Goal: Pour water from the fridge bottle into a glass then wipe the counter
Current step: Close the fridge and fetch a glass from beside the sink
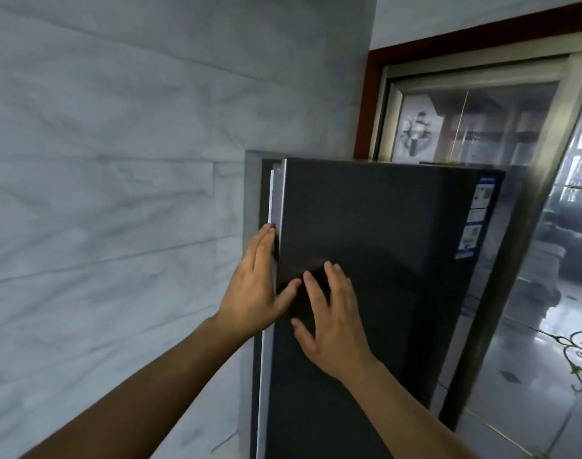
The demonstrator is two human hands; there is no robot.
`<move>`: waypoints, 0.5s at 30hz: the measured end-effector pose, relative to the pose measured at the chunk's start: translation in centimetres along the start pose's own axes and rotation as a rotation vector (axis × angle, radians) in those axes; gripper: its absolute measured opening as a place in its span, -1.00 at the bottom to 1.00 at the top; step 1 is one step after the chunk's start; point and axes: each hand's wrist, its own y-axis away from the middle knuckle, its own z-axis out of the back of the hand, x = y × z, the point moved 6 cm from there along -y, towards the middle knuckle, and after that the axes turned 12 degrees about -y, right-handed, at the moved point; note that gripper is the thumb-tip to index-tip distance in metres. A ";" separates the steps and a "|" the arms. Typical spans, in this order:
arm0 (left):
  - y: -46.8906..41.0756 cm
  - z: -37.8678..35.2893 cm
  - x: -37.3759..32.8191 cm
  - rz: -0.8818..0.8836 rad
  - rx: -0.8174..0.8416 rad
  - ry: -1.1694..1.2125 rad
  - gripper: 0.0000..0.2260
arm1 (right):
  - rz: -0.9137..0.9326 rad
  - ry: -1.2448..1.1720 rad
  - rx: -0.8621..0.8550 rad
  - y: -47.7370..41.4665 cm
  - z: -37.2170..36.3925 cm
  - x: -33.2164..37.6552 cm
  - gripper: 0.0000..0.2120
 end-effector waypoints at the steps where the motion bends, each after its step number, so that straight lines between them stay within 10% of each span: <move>1: -0.3 -0.5 0.6 0.015 0.003 0.007 -0.22 | 0.019 0.007 0.012 -0.5 -0.9 -0.4 -0.25; 15: -3.5 -5.2 6.1 0.143 -0.025 0.046 -0.33 | 0.224 -0.010 -0.276 -5.3 -7.8 -4.2 -0.40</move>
